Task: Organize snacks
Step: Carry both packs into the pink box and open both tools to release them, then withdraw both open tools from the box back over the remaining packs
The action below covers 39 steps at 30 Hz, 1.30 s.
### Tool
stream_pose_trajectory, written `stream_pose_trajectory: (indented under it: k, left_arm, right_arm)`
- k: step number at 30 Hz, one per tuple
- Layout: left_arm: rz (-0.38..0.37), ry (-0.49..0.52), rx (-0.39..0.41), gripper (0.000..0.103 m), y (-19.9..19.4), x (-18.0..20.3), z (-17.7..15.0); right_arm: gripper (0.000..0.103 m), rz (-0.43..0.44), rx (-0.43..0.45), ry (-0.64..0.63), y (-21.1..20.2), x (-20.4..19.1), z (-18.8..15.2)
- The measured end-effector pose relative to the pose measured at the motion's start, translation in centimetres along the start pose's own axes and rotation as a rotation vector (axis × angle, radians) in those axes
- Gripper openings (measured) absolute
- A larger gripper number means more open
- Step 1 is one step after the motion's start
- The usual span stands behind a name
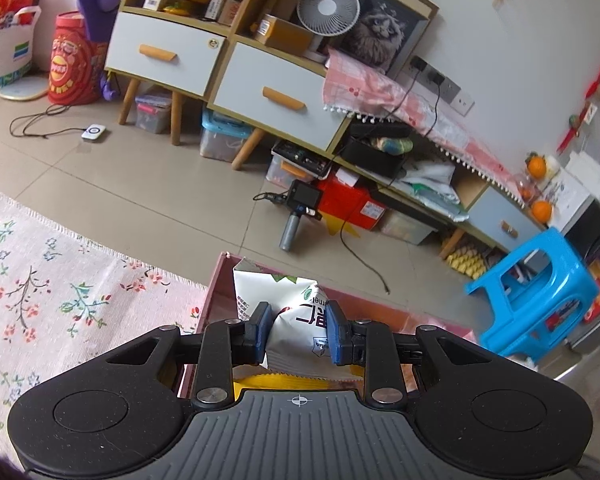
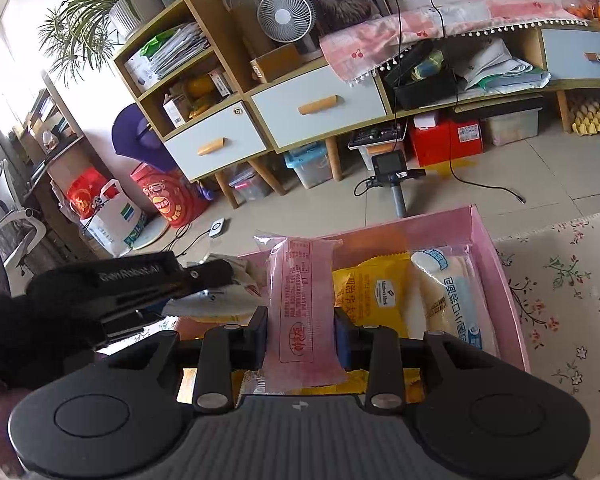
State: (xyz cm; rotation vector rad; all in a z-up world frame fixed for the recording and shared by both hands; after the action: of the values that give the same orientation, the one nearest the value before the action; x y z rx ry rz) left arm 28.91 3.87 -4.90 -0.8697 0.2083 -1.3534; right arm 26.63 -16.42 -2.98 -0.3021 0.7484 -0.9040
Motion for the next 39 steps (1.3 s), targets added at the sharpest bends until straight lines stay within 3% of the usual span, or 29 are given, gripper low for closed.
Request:
stream_pose_trajectory:
  k: [6,11,14,16,23,34,39]
  left_arm:
    - [0.016,0.019,-0.018,0.028,0.9,-0.1,-0.4]
    - [0.017,0.033,-0.023,0.030,0.2,-0.1,-0.3]
    - [0.009,0.049,-0.024,0.036,-0.8,0.0,0.0]
    - [0.009,0.064,-0.028,0.047,-1.4,0.2,0.1]
    - [0.010,0.091,-0.046,0.064,-4.2,0.2,-0.3]
    - [0.025,0.187,-0.068,0.087,-9.8,-0.1,-3.5]
    - [0.030,0.201,-0.073,0.089,-12.4,-0.8,-4.8]
  right_arm:
    - [0.029,-0.001,0.012,0.000,-0.1,0.0,0.1]
    - [0.048,-0.013,0.017,0.000,-0.5,-0.1,0.2]
    - [0.057,-0.031,0.016,-0.018,-1.3,-0.4,0.4]
    - [0.062,-0.042,0.021,-0.025,-2.0,-0.6,0.5]
    - [0.077,-0.085,0.016,-0.034,-4.6,-1.2,0.3]
    - [0.087,-0.131,-0.010,-0.046,-8.4,-2.8,-1.8]
    - [0.088,-0.151,-0.027,-0.073,-10.2,-4.1,-2.9]
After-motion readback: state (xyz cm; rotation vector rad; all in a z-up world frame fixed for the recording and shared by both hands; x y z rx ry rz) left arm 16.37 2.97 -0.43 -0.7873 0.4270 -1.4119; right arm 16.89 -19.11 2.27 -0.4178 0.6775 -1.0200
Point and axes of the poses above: each gripper's, at about its wrist camera, not at the fingertips, and y roughly the way its jaws point, x to its right, z to its top, the point moved 1 cm from there along y, roughly the way its jaws point, and after that the axes turned 6 degrees about z, right-handed, at the moved point
